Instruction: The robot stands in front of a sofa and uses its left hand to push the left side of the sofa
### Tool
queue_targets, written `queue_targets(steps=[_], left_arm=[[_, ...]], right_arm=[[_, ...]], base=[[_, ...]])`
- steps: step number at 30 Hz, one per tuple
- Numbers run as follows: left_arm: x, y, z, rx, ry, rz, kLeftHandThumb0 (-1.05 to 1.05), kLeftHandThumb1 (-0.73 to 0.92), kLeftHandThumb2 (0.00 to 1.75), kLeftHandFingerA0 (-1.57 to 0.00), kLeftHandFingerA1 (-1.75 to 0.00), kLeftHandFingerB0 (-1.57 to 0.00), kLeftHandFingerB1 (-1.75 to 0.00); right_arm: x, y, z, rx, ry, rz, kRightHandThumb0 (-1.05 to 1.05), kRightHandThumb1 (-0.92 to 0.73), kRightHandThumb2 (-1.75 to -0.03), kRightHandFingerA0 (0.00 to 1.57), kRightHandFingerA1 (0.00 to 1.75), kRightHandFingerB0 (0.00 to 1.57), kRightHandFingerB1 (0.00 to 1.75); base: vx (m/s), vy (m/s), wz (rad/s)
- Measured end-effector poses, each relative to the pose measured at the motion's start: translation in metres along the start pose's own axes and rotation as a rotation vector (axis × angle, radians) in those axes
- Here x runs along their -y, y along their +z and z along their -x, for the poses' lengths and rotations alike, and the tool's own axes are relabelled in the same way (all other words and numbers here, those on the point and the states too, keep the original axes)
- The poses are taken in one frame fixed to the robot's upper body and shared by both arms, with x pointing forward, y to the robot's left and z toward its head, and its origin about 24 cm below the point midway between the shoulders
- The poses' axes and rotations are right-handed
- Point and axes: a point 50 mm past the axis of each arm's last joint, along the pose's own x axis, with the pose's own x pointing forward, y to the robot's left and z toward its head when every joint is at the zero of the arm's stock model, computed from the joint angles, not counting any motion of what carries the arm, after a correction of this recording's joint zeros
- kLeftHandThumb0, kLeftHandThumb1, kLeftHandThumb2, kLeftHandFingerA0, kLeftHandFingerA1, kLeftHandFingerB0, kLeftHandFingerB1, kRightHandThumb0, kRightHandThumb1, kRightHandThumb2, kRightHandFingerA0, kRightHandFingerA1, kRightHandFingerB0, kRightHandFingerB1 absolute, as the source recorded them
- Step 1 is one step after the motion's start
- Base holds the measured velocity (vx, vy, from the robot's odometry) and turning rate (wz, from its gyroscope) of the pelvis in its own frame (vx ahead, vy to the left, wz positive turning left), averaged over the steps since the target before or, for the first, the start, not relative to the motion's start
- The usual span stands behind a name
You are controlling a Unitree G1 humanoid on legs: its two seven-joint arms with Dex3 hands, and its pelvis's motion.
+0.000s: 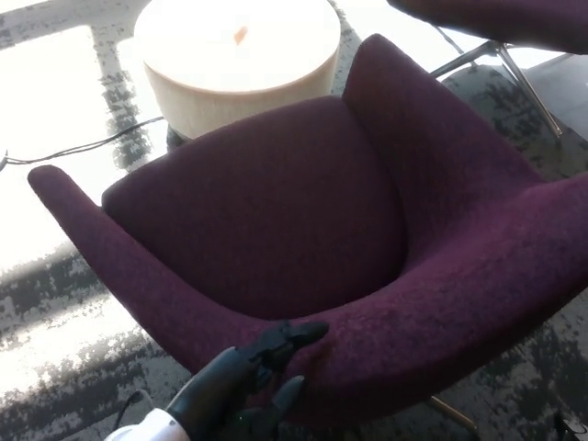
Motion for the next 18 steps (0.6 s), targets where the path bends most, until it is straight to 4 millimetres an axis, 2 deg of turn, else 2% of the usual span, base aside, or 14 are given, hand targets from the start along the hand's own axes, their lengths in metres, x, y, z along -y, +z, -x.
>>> queue_targets(steps=[6, 10, 11, 12, 13, 15, 16, 18], left_arm=[[0.018, 0.007, -0.013, -0.003, -0.037, 0.009, -0.82, 0.92, 0.76, -0.08, -0.29, -0.09, -0.24], [0.032, 0.013, -0.022, -0.002, -0.066, 0.024, -0.89, 0.91, 0.79, -0.09, -0.31, -0.11, -0.23], [0.034, 0.013, -0.023, -0.001, -0.07, 0.021, -0.82, 0.8, 1.17, -0.02, -0.41, -0.12, -0.31], [0.037, 0.015, -0.025, 0.001, -0.079, 0.009, -0.82, 0.8, 1.17, -0.02, -0.41, -0.12, -0.31], [0.04, 0.016, -0.026, 0.002, -0.086, -0.005, -0.89, 0.92, 0.83, -0.11, -0.34, -0.12, -0.25], [0.043, 0.018, -0.029, 0.004, -0.094, -0.029, -0.89, 0.92, 0.83, -0.11, -0.34, -0.12, -0.25], [0.044, 0.018, -0.029, 0.004, -0.096, -0.035, -0.82, 0.79, 1.18, -0.04, -0.43, -0.1, -0.35], [0.047, 0.019, -0.031, 0.005, -0.099, -0.05, -0.81, 0.78, 1.18, -0.06, -0.43, -0.07, -0.36]], right_arm=[[0.0, 0.0, 0.0, 0.0, -0.002, 0.005, -1.05, -0.92, -1.08, 0.0, 0.0, 0.0, 0.0], [-0.001, 0.0, 0.0, 0.0, -0.003, 0.006, -1.05, -0.92, -1.11, 0.0, 0.0, 0.0, 0.0], [-0.001, 0.0, 0.0, 0.0, -0.003, 0.007, -1.05, -0.92, -1.12, 0.0, 0.0, 0.0, 0.0], [-0.001, 0.0, 0.0, 0.0, -0.002, 0.01, -1.05, -0.92, -1.12, 0.0, 0.0, 0.0, 0.0], [-0.001, 0.0, 0.0, -0.001, 0.0, 0.014, -1.05, -0.92, -1.06, 0.0, 0.0, 0.0, 0.0], [-0.001, 0.0, 0.0, -0.001, 0.001, 0.016, -1.05, -0.92, -1.06, 0.0, 0.0, 0.0, 0.0], [-0.001, 0.0, 0.0, -0.001, 0.001, 0.016, -1.05, -0.92, -1.09, 0.0, 0.0, 0.0, 0.0], [-0.001, 0.0, 0.0, -0.001, 0.001, 0.015, -1.05, -0.92, -1.08, 0.0, 0.0, 0.0, 0.0]], base=[[0.0, 0.0, 0.0], [0.0, 0.0, 0.0], [0.0, 0.0, 0.0], [0.0, 0.0, 0.0], [0.0, 0.0, 0.0], [0.0, 0.0, 0.0], [0.0, 0.0, 0.0], [0.0, 0.0, 0.0]])
